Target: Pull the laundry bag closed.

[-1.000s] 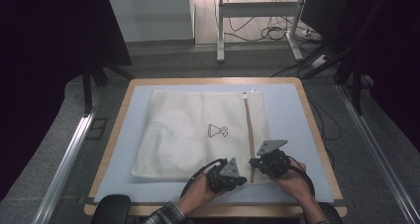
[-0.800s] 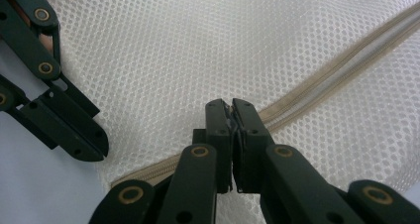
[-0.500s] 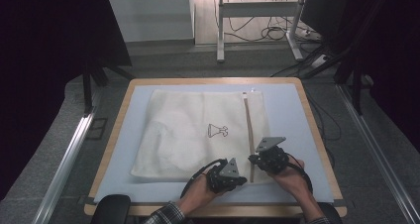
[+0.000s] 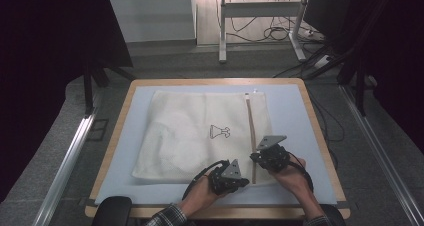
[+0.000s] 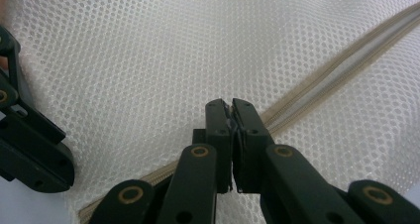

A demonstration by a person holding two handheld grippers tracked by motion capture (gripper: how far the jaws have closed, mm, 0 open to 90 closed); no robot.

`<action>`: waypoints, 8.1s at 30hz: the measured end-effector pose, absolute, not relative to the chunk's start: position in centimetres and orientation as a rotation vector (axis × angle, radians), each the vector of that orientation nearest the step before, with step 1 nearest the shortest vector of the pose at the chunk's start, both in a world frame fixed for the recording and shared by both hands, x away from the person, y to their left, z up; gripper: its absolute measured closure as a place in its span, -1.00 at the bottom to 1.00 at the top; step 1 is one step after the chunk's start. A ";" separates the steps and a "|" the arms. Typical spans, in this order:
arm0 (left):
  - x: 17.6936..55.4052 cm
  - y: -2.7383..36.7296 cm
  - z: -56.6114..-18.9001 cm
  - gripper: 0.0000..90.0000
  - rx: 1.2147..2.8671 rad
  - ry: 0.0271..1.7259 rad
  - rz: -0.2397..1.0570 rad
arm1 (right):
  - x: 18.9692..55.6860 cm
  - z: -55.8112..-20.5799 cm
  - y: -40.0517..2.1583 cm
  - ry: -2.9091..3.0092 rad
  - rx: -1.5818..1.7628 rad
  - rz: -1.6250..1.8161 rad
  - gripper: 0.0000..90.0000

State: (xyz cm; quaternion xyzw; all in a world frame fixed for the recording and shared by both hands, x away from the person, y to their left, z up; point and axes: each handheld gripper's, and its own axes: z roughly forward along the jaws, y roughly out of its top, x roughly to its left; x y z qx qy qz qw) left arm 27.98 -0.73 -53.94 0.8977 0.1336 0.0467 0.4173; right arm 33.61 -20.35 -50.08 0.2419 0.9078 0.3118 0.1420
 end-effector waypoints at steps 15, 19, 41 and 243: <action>27.9 -0.8 -53.9 1.00 2.257 0.328 0.137 | 34.7 -49.9 -20.1 2.596 0.700 0.897 0.92; 27.9 -0.7 -53.9 1.00 2.265 0.316 0.147 | 35.2 -49.8 -20.1 2.582 0.705 0.893 0.92; 27.7 -0.8 -53.9 1.00 2.266 0.309 0.165 | 37.6 -49.7 -20.1 2.549 0.734 0.881 0.92; 27.4 -0.9 -54.0 1.00 2.251 0.314 0.183 | 58.9 -51.3 -16.3 2.345 1.057 0.720 0.92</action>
